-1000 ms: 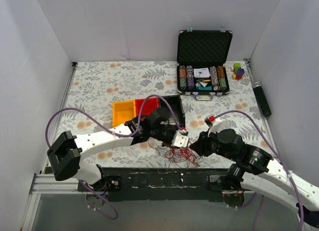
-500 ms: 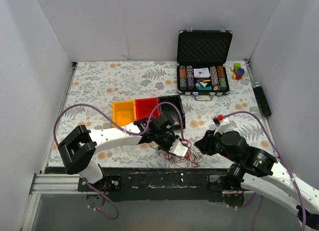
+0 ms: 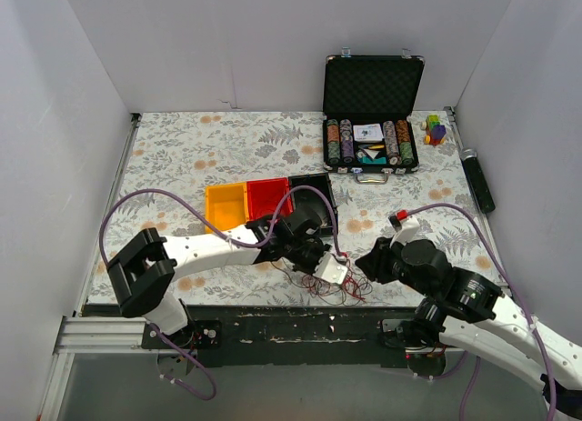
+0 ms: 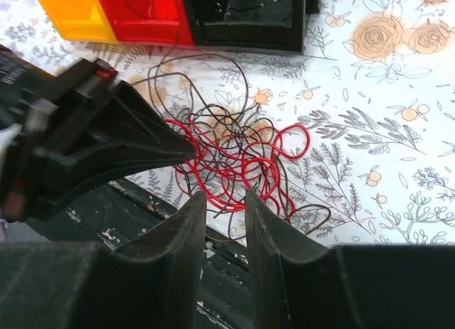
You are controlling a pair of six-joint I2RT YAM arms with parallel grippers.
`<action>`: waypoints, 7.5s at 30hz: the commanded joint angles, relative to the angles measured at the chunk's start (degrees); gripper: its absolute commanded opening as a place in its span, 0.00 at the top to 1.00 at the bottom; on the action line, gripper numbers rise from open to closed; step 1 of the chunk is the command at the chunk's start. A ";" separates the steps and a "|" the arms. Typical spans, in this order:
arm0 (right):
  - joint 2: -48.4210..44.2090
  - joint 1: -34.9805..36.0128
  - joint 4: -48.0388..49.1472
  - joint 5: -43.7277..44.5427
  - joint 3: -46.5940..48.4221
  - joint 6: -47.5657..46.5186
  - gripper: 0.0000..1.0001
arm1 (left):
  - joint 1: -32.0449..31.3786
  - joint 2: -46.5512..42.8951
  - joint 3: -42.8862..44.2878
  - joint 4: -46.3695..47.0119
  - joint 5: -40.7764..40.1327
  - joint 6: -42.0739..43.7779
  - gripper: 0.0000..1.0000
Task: Untangle the cables
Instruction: Untie the cable.
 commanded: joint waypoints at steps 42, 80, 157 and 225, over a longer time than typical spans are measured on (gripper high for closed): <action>-11.24 -0.08 12.18 8.58 -3.28 13.72 0.41 | -0.40 -8.70 6.07 21.62 -10.98 -63.24 1.00; -0.26 0.71 27.85 9.98 -15.69 10.29 0.91 | -0.31 -6.59 18.18 23.55 -3.25 -76.86 1.00; -12.84 0.79 -6.78 17.81 3.12 20.14 0.40 | 0.22 -25.66 12.05 15.46 -4.91 -49.88 1.00; -2.89 0.79 22.48 18.68 0.84 1.86 0.26 | -0.22 -16.17 20.66 13.97 -9.92 -56.56 1.00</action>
